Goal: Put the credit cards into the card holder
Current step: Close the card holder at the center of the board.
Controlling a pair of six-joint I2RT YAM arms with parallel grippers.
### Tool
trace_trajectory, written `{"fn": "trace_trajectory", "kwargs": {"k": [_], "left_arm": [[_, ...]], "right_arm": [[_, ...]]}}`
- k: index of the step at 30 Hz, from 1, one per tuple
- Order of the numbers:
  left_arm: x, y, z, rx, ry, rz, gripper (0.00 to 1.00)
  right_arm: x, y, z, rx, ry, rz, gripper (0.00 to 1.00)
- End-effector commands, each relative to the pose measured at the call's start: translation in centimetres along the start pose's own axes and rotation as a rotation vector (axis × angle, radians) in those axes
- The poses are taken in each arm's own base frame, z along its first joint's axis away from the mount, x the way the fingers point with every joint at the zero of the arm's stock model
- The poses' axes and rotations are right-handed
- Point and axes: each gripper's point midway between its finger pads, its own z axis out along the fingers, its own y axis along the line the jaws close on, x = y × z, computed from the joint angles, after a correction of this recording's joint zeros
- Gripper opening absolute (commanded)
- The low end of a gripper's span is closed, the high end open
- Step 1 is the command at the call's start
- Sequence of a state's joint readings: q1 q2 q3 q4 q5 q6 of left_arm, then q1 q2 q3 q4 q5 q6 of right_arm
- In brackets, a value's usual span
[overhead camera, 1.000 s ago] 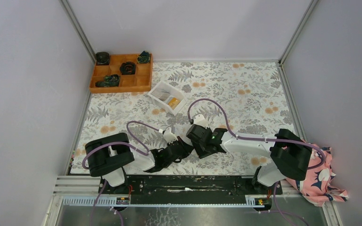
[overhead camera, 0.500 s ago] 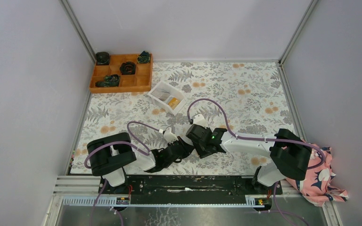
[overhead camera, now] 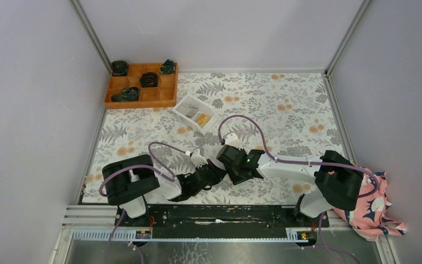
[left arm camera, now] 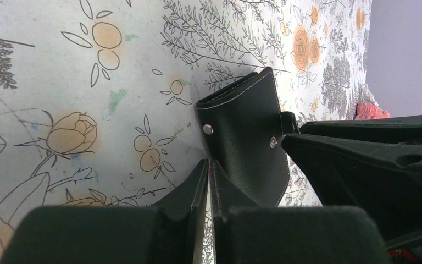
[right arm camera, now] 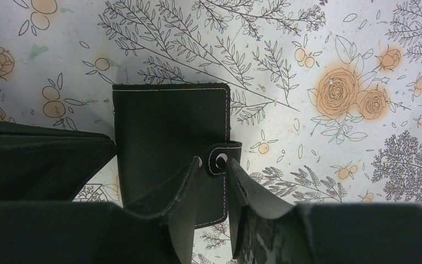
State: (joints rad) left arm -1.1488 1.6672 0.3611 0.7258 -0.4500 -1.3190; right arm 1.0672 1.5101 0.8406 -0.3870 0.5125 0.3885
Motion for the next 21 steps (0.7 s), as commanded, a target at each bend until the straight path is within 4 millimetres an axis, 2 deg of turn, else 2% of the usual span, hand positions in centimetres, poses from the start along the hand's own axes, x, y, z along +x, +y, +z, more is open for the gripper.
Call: {"fn": "trace_trajectory", "kwargs": {"k": [1,21], "left_arm": [[1.30,5.17,-0.37,-0.147,0.055,0.083,0.11],[1.39,5.24,-0.32,-0.148,0.057,0.078,0.11]], "right_arm": [[-2.47,0.56,-1.15,-0.022,-0.073,0.023,0.33],[-2.07,0.66,-1.52,-0.030,-0.069,0.020,0.18]]}}
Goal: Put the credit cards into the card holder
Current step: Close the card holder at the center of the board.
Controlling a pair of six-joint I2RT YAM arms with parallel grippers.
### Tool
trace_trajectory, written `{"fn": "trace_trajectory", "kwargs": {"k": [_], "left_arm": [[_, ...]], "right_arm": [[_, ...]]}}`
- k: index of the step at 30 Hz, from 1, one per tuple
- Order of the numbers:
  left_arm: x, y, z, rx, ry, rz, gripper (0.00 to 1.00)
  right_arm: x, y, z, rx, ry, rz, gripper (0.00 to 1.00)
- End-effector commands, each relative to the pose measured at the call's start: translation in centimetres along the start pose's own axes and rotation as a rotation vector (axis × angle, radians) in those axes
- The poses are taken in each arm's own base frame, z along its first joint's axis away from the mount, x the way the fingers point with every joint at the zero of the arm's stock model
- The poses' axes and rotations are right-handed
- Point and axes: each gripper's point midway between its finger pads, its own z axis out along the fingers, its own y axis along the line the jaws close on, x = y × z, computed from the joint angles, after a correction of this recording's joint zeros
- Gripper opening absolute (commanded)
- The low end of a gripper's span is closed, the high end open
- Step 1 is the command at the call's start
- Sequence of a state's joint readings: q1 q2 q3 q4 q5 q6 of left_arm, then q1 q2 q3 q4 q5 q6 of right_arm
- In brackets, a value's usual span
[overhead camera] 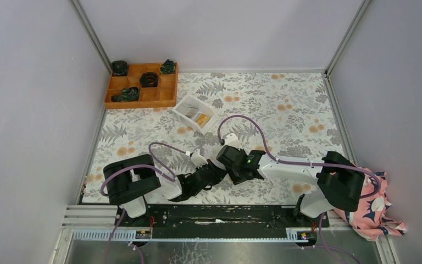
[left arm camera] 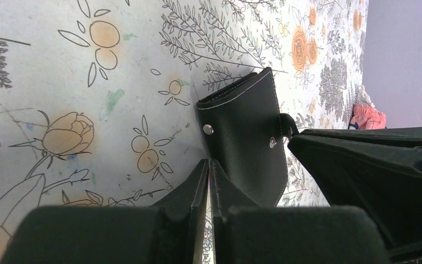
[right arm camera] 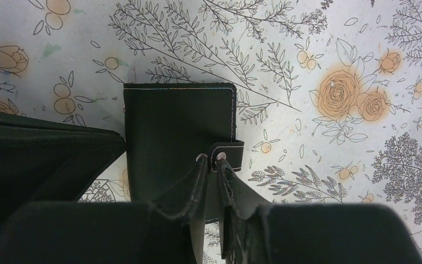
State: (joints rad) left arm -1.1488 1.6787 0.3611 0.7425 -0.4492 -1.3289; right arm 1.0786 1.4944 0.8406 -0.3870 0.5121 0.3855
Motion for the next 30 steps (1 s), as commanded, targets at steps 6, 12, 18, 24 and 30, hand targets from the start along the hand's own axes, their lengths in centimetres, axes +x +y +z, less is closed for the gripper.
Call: {"fn": "trace_trajectory", "kwargs": {"k": [6,12,18,24,30], "left_arm": [[1.2,5.3,-0.5,-0.151,0.056,0.088,0.11],[1.2,5.4,-0.5,-0.153,0.056,0.088,0.11],[1.3,5.3,-0.5,-0.153,0.056,0.087,0.11],[1.2,5.2,-0.4,-0.152,0.057,0.089,0.11],[1.3,5.1,-0.3,-0.151,0.059,0.090,0.11]], "right_arm": [[-1.3,0.2,-0.9,-0.006,-0.043,0.023,0.14],[-0.9,0.3,-0.8,-0.013,-0.031,0.021,0.08],[-0.4,0.5,-0.6,-0.020,-0.010,0.019,0.06],[0.4,0.7,-0.3,-0.028,0.019,0.017,0.06],[1.0,1.0,0.0,-0.036,0.038,0.011,0.05]]}}
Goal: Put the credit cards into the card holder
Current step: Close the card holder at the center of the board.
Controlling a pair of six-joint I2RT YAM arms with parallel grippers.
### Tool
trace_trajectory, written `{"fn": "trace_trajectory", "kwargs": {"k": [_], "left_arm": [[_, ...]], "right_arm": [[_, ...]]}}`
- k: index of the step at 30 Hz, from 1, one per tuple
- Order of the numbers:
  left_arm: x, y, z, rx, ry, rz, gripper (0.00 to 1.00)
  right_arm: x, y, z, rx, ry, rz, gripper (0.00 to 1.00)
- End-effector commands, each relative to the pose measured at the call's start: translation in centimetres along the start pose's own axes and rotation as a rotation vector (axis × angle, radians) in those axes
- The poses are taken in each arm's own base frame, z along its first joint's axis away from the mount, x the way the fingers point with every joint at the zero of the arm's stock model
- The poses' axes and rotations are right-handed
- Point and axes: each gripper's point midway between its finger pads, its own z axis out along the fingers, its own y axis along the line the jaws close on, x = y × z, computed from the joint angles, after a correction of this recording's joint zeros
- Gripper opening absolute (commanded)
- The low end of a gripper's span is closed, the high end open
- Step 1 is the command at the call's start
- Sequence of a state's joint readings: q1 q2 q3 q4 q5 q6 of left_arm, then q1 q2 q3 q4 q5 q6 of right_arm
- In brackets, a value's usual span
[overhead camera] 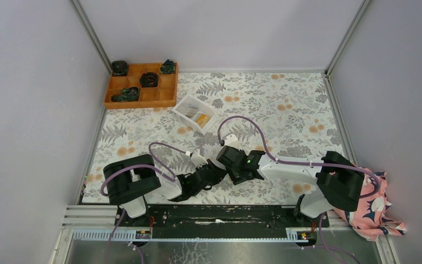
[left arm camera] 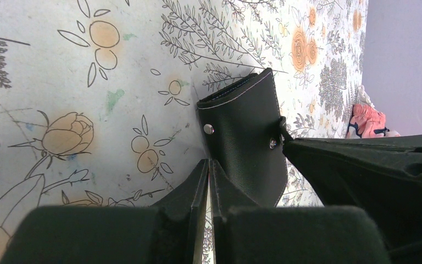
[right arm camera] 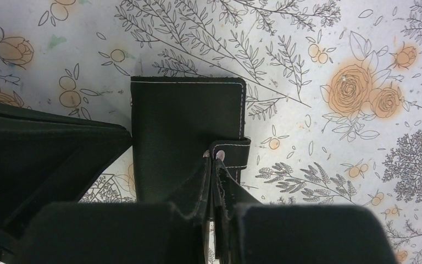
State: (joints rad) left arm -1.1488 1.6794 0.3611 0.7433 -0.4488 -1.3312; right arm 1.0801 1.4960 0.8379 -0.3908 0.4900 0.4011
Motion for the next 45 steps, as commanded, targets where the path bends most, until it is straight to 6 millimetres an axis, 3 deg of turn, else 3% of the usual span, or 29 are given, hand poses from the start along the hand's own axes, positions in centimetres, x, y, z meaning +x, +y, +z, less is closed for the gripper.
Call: {"fn": "trace_trajectory", "kwargs": {"k": [1,35,45], "left_arm": [[1.3,5.2,-0.3,-0.152,0.058,0.093,0.11],[1.6,5.4,-0.2,-0.159,0.068,0.100,0.11],[0.2,4.5,-0.9,-0.157,0.025,0.155,0.11]], "right_arm": [[0.8,0.9,0.0,-0.031,0.032,-0.002,0.05],[1.4,1.0,1.1,-0.050,0.047,0.027,0.03],[0.9,1.1,1.2,-0.083,0.048,0.030,0.02]]}}
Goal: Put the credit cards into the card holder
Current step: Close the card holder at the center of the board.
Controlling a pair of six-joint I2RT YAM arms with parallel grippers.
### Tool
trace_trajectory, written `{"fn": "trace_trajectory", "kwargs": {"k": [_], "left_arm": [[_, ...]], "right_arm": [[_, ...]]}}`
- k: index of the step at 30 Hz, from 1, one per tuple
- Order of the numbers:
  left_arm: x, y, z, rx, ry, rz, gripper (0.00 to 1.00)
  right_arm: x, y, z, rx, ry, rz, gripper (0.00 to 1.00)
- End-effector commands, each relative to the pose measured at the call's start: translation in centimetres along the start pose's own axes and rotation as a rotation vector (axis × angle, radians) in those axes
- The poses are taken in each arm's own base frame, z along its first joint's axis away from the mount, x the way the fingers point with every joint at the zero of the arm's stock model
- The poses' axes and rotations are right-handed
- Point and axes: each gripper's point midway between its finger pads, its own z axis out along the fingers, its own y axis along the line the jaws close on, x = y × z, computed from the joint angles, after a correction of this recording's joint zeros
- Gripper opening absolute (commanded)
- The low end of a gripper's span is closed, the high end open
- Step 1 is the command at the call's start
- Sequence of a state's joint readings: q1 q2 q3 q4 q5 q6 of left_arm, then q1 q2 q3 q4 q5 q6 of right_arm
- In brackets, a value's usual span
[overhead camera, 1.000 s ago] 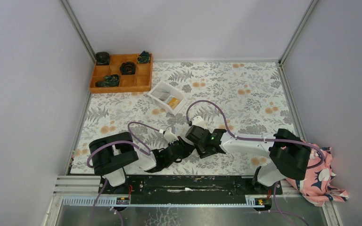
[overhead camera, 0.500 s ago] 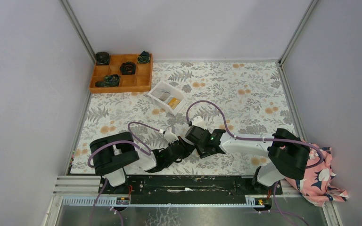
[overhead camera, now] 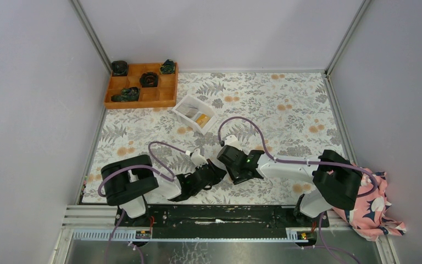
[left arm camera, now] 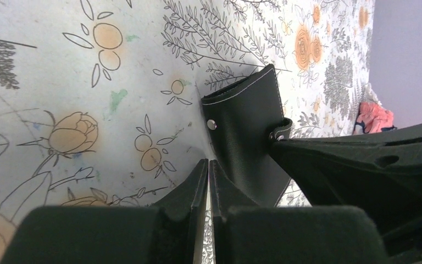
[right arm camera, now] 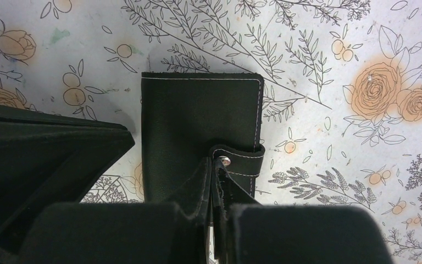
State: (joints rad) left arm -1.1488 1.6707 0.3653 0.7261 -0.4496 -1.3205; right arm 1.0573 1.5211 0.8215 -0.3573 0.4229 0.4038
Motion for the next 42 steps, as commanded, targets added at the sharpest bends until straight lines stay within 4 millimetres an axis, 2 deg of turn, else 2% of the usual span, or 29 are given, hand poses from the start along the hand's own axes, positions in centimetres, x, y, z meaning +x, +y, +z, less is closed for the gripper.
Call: {"fn": "trace_trajectory", "kwargs": {"k": [1,13,24,33,42], "left_arm": [[0.1,4.2,-0.9,-0.150,0.022,0.154,0.11],[-1.0,1.8,-1.3,-0.113,0.005,0.230,0.12],[-2.5,-2.3,-1.1,-0.070,-0.033,0.350,0.12],[-3.6,-6.2,0.3,-0.036,-0.060,0.494,0.13],[-3.6,-7.7,1.4,0.008,-0.042,0.523,0.13]], "right_arm": [[0.0,0.4,0.3,-0.041,0.009,0.014,0.01],[-0.2,0.5,0.6,-0.141,0.040,0.060,0.00],[-0.5,-0.3,1.2,-0.274,0.097,0.187,0.00],[-0.6,-0.4,2.3,-0.417,0.148,0.339,0.00],[0.2,0.0,3.7,-0.523,0.207,0.482,0.00]]}}
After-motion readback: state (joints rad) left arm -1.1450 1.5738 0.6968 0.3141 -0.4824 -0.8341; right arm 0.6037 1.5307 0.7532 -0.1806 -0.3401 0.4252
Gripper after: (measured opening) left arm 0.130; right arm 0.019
